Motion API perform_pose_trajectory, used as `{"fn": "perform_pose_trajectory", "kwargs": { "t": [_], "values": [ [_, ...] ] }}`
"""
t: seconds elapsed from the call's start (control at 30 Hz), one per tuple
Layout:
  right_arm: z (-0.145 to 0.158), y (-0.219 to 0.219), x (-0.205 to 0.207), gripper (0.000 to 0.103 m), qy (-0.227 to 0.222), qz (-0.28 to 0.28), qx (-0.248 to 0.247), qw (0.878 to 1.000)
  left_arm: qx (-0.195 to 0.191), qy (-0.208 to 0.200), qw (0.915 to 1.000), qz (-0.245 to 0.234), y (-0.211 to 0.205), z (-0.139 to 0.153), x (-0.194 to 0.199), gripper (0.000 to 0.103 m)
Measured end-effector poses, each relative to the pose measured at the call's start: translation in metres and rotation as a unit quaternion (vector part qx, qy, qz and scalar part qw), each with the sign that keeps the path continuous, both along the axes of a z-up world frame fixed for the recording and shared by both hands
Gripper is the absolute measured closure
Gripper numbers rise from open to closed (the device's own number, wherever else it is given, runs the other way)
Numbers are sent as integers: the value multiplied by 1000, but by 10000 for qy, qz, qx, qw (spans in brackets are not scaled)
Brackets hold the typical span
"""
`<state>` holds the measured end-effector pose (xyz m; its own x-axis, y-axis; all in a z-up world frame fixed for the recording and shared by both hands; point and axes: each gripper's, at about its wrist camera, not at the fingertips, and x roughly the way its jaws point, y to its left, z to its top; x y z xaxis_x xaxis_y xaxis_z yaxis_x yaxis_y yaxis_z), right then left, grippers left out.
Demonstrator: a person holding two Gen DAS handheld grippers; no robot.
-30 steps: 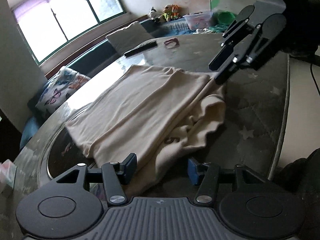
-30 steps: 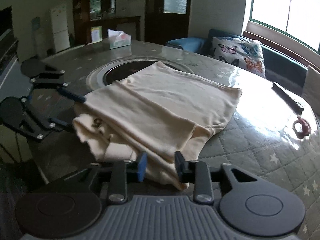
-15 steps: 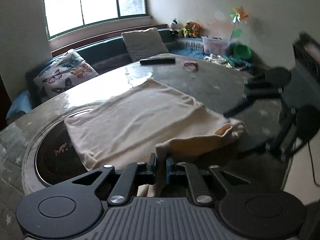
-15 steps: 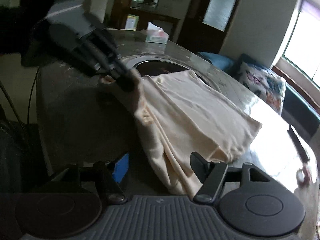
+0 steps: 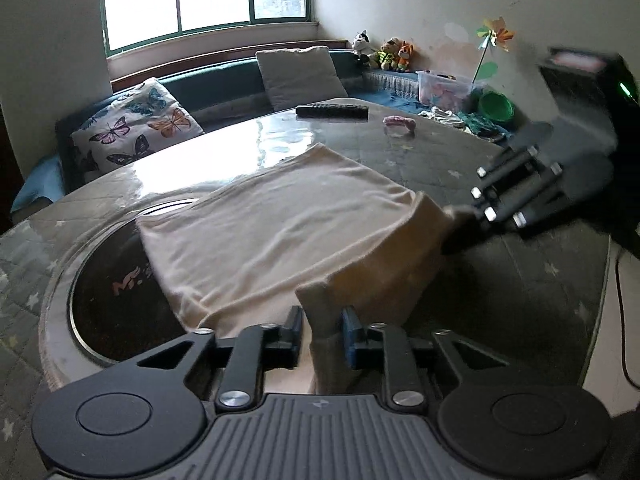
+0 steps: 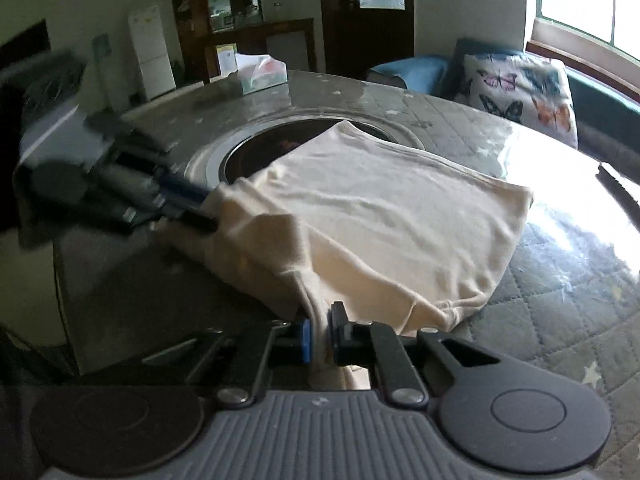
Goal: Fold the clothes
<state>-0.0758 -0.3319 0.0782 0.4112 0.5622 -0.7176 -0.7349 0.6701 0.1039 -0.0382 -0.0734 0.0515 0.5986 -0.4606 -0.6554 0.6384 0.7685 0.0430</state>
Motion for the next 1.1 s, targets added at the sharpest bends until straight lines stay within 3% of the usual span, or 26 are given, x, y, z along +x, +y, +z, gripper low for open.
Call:
{"fn": "perform_pose_trajectory", "kwargs": {
  "t": [0.07,0.2,0.4,0.53,0.63,0.83,1.1],
  "values": [
    [2,-1,5,95,60,-24,39,10000,114,-35,9999,73,4,-2,-8,61],
    [7,-1,12,95,115,-61,91,9999,322,-195,9993,48,8,-7,-27,59],
    [11,0,19,95,133,-173,182,9996,949,-710,9929,-106,2,-23,-44,58],
    [10,-1,15,95,86,-319,267,9991,1183,-985,9879,-191,3,-29,-44,86],
    [11,-3,8,96,-27,-466,360,9983,1094,-1067,9881,-146,8,-22,-42,91],
    [25,-7,-18,96,-461,-541,512,9962,796,-1160,9900,-125,18,12,-56,92],
    [48,-16,-76,96,-499,-321,607,9964,483,-741,9958,-221,35,48,-104,92]
  ]
}}
